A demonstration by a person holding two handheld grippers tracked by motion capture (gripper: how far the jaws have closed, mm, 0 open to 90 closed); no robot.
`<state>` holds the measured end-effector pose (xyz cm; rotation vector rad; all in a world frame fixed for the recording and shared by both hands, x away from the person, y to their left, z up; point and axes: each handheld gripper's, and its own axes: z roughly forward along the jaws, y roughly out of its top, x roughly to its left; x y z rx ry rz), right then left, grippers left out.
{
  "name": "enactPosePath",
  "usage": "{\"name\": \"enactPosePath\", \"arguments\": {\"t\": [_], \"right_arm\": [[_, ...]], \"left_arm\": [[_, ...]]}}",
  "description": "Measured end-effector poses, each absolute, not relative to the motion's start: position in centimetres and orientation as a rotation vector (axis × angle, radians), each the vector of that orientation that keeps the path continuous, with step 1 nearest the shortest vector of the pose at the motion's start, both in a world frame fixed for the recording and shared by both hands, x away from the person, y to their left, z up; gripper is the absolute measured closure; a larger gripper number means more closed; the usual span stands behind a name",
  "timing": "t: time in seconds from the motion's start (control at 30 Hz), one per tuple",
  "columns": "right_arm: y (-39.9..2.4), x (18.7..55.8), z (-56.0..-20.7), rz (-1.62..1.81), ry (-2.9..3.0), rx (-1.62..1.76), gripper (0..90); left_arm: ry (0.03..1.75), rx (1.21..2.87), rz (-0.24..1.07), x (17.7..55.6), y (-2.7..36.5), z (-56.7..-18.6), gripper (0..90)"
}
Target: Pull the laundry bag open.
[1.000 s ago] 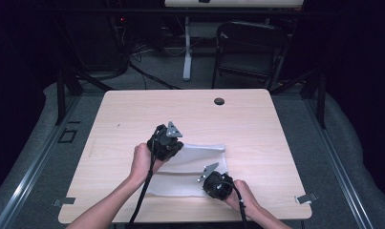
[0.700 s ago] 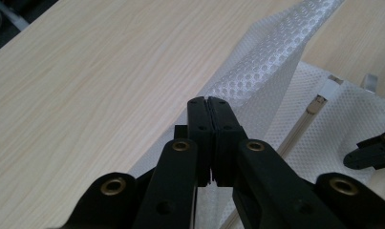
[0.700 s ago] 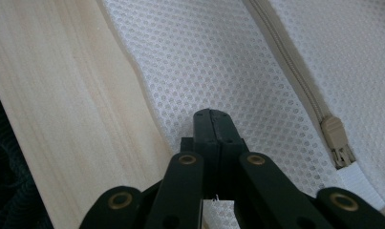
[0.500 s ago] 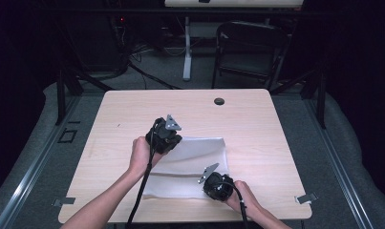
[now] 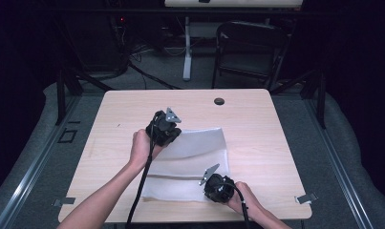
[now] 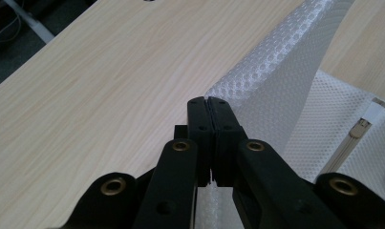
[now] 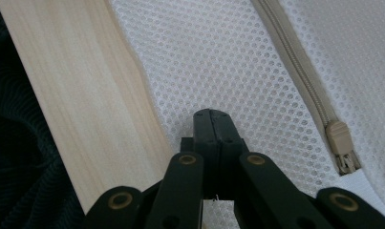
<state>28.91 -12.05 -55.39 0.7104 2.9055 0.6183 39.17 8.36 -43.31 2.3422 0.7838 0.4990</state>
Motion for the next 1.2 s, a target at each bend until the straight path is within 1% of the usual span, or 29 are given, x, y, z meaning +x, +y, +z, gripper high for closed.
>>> {"name": "enactPosePath", "arguments": {"t": [0.43,0.6,1.2], "right_arm": [[-12.4,28.2,-55.2,0.574,2.954,0.679,90.0],[-12.5,28.1,-55.3,0.605,2.964,0.703,90.0],[-12.7,28.1,-55.2,0.580,2.965,0.708,90.0]], "left_arm": [[0.807,2.328,0.545,40.4,8.4,-42.9,89.0],[0.815,2.337,0.560,41.3,8.4,-42.8,89.0],[0.839,2.326,0.632,44.5,6.3,-43.4,89.0]]}}
